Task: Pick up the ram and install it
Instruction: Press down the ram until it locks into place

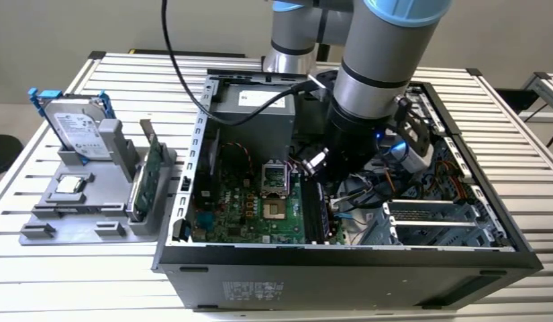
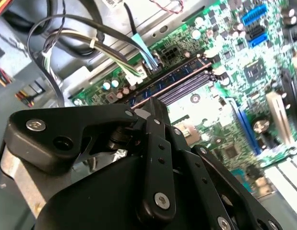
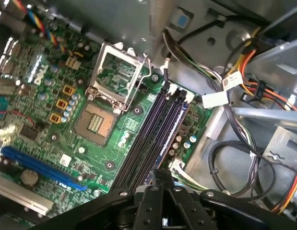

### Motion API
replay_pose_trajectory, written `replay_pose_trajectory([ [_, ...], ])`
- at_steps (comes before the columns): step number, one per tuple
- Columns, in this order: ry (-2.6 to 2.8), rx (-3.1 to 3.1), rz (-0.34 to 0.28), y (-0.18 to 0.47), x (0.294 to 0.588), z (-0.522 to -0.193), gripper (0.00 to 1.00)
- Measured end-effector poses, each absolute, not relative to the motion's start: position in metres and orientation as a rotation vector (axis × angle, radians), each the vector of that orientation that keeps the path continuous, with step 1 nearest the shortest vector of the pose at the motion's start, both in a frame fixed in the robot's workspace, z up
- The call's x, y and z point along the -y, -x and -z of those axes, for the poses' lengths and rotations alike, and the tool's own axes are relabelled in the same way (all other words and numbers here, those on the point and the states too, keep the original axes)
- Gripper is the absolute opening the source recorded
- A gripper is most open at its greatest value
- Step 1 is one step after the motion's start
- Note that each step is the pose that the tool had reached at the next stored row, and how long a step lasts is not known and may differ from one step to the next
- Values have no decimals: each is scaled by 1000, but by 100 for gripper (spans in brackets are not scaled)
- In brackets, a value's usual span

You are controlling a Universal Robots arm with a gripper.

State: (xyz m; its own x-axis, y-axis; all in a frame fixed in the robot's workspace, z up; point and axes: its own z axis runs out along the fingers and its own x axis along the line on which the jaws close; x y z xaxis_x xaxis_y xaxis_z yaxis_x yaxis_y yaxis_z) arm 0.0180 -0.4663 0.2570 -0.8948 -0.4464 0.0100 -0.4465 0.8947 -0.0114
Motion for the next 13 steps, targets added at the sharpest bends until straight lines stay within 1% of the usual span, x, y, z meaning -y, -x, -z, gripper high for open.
replay_pose_trajectory([
  [13, -1023, 2964, -22, -18, 466, -256, 0],
])
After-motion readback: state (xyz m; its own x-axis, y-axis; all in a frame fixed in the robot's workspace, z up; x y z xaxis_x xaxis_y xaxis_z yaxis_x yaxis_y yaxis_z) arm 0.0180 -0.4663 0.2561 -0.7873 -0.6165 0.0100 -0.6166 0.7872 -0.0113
